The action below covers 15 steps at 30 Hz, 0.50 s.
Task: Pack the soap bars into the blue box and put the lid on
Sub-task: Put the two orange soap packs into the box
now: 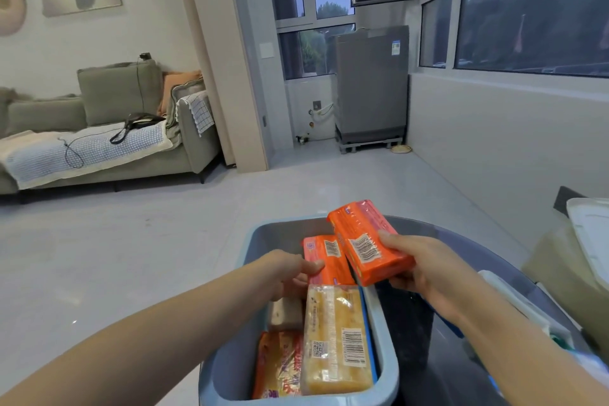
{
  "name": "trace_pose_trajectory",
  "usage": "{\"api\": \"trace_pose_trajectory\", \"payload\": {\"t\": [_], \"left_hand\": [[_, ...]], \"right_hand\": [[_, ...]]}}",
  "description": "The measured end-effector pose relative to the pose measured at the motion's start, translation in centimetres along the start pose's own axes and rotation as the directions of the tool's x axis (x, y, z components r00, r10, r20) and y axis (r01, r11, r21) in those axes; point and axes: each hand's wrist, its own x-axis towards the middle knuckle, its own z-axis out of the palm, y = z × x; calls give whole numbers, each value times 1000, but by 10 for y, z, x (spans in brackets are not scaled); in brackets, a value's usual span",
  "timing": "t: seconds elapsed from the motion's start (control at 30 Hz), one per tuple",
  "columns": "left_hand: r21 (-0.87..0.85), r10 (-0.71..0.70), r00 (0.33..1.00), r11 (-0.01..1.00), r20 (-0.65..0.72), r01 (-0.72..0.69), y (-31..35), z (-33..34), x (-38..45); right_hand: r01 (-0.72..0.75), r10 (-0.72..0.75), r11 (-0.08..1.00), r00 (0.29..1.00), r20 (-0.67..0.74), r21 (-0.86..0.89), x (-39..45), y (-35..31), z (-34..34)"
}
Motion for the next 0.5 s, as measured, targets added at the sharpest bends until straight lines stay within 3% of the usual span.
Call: {"api": "trace_pose_trajectory", "payload": {"t": [0.2, 0.37, 0.5], "left_hand": [[240, 96, 992, 968, -76, -75, 2, 1, 6], [443, 139, 988, 892, -69, -95, 11, -1, 11], [604, 265, 954, 787, -142, -129, 9, 0, 18]], "right_hand": [[-11, 11, 1000, 1000, -12, 12, 3, 5, 0], [-27, 27, 1000, 999, -17, 13, 4, 7, 1], [-21, 21, 1000, 999, -27, 11, 5, 6, 1]]}}
